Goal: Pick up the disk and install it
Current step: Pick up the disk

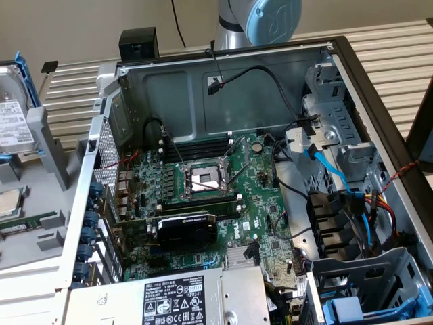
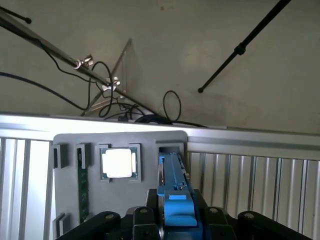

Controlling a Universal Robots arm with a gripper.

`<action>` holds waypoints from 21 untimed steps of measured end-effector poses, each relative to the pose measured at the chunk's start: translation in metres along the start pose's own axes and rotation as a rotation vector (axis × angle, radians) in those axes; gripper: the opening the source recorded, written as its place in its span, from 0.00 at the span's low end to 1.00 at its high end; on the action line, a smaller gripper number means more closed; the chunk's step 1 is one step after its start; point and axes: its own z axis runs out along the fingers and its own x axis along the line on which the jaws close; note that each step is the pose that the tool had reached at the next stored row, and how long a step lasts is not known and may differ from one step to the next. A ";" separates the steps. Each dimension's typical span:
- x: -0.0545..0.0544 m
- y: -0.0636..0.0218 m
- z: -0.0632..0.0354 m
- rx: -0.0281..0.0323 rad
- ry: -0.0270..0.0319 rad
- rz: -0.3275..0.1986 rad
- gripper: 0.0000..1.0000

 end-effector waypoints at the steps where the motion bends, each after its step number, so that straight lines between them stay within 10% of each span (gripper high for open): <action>1: 0.000 0.0000 -0.0015 0.0004 0.0021 0.000 0.37; 21: -0.005 0.0003 -0.0526 0.0148 0.0509 0.001 0.37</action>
